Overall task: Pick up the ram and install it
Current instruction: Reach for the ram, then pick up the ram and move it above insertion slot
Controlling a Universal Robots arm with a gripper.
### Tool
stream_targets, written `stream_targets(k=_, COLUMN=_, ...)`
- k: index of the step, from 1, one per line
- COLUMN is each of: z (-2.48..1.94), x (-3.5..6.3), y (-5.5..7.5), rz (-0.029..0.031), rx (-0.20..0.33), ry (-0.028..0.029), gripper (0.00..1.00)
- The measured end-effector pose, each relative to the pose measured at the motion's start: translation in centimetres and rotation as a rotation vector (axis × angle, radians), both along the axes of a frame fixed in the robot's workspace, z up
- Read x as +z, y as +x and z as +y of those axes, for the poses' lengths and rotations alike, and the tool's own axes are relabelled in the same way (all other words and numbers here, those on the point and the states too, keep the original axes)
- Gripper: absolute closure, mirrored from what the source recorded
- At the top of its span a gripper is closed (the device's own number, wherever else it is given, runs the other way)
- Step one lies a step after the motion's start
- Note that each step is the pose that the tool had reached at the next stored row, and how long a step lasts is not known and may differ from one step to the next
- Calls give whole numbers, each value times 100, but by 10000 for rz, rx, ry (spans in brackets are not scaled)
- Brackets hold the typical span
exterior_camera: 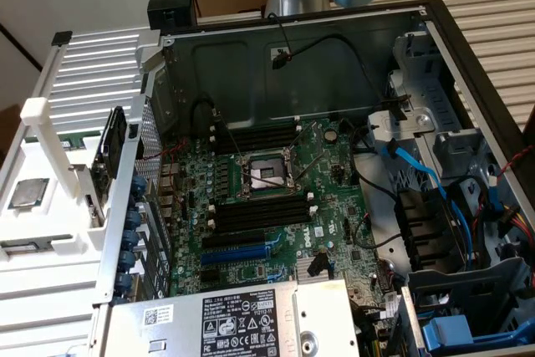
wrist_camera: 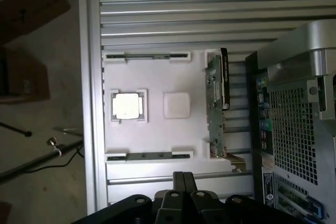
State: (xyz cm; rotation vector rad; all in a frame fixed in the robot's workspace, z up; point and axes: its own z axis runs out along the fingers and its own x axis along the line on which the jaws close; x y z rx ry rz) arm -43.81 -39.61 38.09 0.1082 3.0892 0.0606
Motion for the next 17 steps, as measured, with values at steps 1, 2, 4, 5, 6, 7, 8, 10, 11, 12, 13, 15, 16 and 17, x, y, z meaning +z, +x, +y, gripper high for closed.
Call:
stream_targets(k=1, z=6, x=-13, y=-18, rz=0, rx=1, ry=-18, gripper=89)
stream_targets(k=2, z=11, x=-26, y=-36, rz=-1, rx=0, ry=-34, gripper=89)
stream_targets(k=4, z=17, x=-46, y=-68, rz=1, rx=0, ry=-56, gripper=89)
stream_targets(k=5, z=17, x=-50, y=-81, rz=0, rx=0, ry=-57, gripper=89)
stream_targets(k=6, z=17, x=-51, y=-83, rz=5, rx=0, ry=-57, gripper=89)
stream_targets(k=7, z=17, x=-51, y=-83, rz=6, rx=0, ry=-58, gripper=89)
stream_targets(k=8, z=17, x=-51, y=-83, rz=6, rx=1, ry=-57, gripper=89)
stream_targets(k=10, z=17, x=-51, y=-83, rz=5, rx=0, ry=-57, gripper=89)
stream_targets(k=11, z=17, x=-51, y=-83, rz=6, rx=0, ry=-57, gripper=89)
stream_targets(k=12, z=17, x=-51, y=-83, rz=6, rx=0, ry=-57, gripper=89)
stream_targets(k=13, z=17, x=-51, y=-83, rz=5, rx=0, ry=-57, gripper=89)
stream_targets(k=15, z=17, x=-51, y=-84, rz=5, rx=0, ry=-57, gripper=89)
stream_targets(k=16, z=17, x=-51, y=-83, rz=5, rx=0, ry=-57, gripper=89)
stream_targets(k=17, z=17, x=-51, y=-83, rz=6, rx=0, ry=-57, gripper=89)
